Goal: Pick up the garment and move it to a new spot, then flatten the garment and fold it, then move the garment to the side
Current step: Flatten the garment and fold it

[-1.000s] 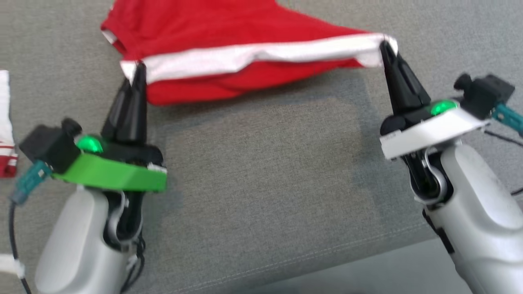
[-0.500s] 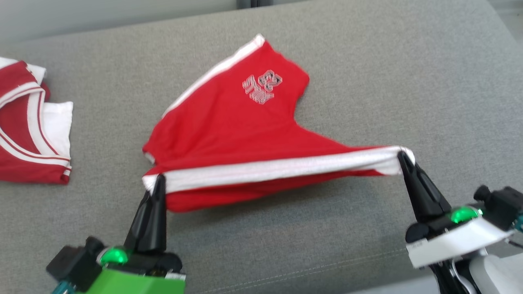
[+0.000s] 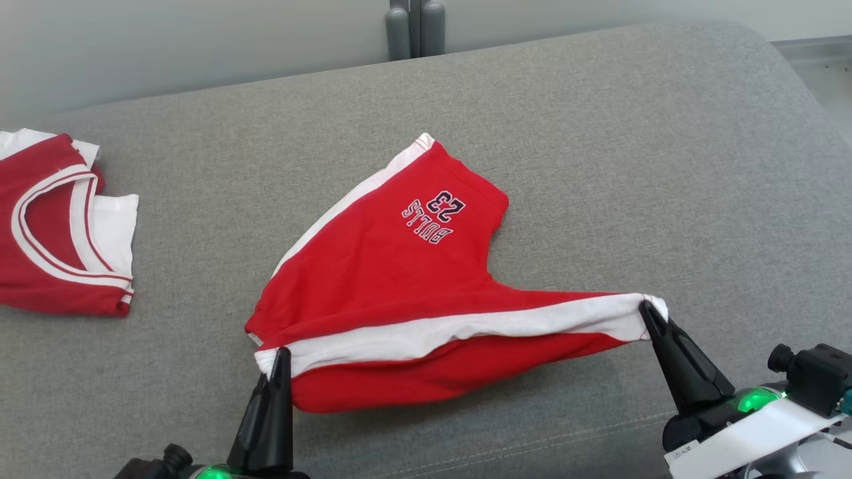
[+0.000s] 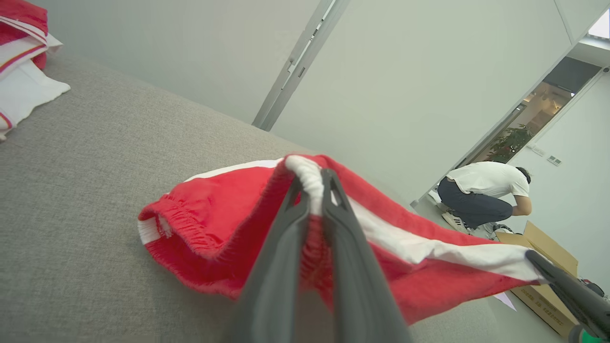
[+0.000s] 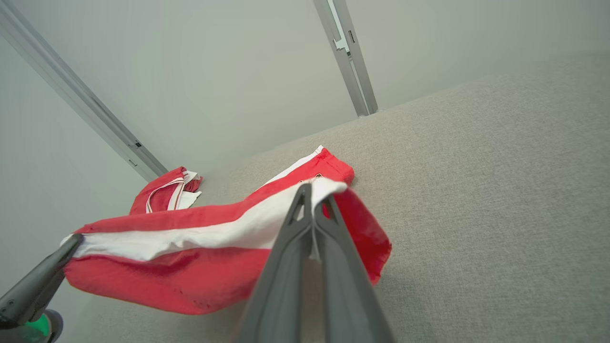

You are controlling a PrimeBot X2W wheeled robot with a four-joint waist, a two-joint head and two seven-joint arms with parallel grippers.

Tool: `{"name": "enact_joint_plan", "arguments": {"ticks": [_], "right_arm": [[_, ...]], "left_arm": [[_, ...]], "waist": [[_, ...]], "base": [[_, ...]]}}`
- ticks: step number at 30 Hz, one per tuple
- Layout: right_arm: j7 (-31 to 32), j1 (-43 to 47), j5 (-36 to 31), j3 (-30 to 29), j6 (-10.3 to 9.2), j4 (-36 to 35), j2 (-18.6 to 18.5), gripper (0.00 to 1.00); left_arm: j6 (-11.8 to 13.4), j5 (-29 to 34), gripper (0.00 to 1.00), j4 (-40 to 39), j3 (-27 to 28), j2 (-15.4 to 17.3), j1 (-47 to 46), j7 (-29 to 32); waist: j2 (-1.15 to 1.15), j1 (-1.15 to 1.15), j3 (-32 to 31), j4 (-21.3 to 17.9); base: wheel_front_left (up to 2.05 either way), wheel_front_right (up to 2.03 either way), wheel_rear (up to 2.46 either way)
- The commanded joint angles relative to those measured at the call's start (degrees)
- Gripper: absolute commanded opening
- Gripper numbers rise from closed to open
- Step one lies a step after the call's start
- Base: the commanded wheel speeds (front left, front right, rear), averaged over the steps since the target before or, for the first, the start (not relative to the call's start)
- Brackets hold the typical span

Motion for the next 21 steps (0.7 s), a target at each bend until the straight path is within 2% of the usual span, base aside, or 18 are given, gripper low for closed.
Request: {"name": "enact_joint_plan", "arguments": {"ticks": [1,14,21], "right_arm": [[0.44,-0.47,-0.21,-0.39,0.0,0.62,0.36,0.0],[1.46,-8.88,0.1,-3.46,0.01,11.91,1.95,0.0],[4.66,-18.77,0.64,-3.52,0.0,20.1,0.2,0.0]], "left_arm": [[-0.13,-0.73,0.0,0.61,-0.39,-0.34,-1.04,-0.13],[-0.13,-5.74,0.0,8.99,-2.87,-1.88,-5.5,-0.13],[-0.12,-8.52,0.0,18.09,-4.38,-2.65,-13.5,-0.13]], "waist": [[0.0,0.01,0.17,1.01],[0.0,0.01,1.27,7.44],[0.0,0.01,1.93,11.68]], "base": [[0.0,0.0,0.0],[0.0,0.0,0.0],[0.0,0.0,0.0]]}}
